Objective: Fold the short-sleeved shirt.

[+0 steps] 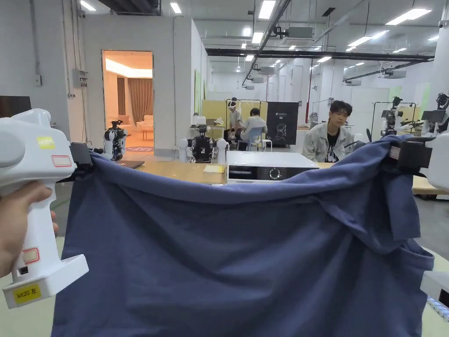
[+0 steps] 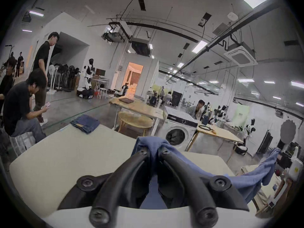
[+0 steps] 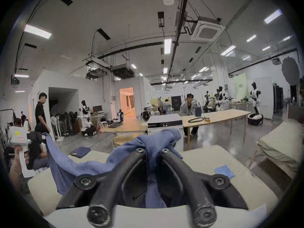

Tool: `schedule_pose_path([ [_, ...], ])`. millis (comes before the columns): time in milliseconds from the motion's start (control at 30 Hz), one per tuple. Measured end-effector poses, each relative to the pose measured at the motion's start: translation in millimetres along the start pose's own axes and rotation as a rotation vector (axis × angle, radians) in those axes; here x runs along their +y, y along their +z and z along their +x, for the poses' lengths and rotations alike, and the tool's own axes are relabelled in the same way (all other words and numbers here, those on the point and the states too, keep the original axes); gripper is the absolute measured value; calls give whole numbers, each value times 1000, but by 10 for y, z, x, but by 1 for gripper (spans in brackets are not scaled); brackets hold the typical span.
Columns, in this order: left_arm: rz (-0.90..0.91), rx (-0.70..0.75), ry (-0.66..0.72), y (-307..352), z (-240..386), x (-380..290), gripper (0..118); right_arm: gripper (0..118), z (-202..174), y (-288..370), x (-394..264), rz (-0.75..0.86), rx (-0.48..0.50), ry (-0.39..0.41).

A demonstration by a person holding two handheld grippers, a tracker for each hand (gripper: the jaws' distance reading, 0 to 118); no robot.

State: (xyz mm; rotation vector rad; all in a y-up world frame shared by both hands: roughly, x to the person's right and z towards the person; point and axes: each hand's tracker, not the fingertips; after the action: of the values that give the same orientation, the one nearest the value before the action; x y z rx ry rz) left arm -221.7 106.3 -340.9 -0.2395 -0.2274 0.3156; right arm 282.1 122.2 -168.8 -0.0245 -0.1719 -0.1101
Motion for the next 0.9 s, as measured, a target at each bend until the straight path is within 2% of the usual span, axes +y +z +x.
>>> schedule_pose_path([
  [233,74,-5,23,-888,103,143,2,7,50,-906,67,81,-29,70],
  [467,48,12,22,-1354,71,-422,2,7,168,-1320,-544,68,-59,74],
  [533,7,35,-7,-1354,0,-713,2,7,219,-1310,-830,9,-59,82],
  [700,-167,106,-46,-1190,-219,-1432,2,7,295,-1033,-1522,-168,-48,41],
  [800,-265,123,-88,-916,-358,-1832,2,7,271,-715,-1881,-273,-29,57],
  [900,-365,151,-126,-544,-452,-2133,2,7,244,-299,-2124,-368,-14,39],
])
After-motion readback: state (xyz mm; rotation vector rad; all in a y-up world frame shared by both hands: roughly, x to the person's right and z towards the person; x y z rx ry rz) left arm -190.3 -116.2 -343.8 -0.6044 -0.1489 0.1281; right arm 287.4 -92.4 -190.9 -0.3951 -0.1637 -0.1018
